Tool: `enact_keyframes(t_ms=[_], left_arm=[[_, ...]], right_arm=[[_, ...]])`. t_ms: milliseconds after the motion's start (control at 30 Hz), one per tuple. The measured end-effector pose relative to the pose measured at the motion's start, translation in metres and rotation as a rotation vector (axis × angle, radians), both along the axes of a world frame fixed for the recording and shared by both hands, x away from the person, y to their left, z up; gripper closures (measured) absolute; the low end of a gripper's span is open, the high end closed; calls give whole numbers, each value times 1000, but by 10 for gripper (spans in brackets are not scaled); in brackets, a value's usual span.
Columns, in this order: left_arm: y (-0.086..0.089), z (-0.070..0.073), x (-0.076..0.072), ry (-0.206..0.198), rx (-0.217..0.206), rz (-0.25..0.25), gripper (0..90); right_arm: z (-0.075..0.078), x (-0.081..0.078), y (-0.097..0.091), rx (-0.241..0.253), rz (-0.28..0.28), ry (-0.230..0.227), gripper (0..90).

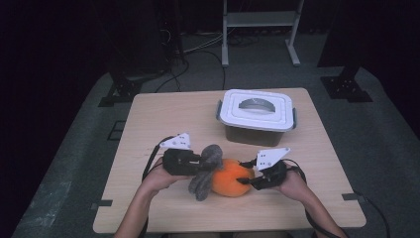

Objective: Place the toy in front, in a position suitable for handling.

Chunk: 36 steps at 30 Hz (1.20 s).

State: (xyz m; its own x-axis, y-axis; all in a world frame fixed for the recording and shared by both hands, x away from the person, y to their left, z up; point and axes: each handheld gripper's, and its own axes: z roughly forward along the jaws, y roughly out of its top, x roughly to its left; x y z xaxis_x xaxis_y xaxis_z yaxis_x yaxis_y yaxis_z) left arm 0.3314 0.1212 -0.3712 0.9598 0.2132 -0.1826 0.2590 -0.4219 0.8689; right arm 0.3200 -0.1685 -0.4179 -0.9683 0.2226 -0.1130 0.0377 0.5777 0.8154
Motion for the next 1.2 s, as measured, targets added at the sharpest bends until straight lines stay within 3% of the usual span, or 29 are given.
enact_keyframes(t_ms=[67,200,367,667,767,867,1033,1133,1200], left_arm=[[-10,-1,0,7,-7,-36,737],[-32,-11,1,7,61,-68,735],[-19,-18,7,37,32,-35,746],[10,-24,6,36,66,18,748],[8,-24,6,35,65,10,748],[0,-26,6,42,62,1,748],[-12,-24,7,41,65,-20,749],[-16,-23,8,35,73,-26,748],[-15,-23,9,38,67,-28,749]], right_arm=[[1,-1,1,-6,0,2,506],[1,-1,0,-10,-1,5,511],[-1,0,-6,-10,-2,8,528],[-4,4,-8,27,-19,54,503],[-5,5,-7,33,-20,56,473],[-2,4,-4,28,-40,49,370],[1,4,4,23,-66,77,252],[1,5,6,17,-68,73,258],[-1,5,5,8,-63,60,359]])
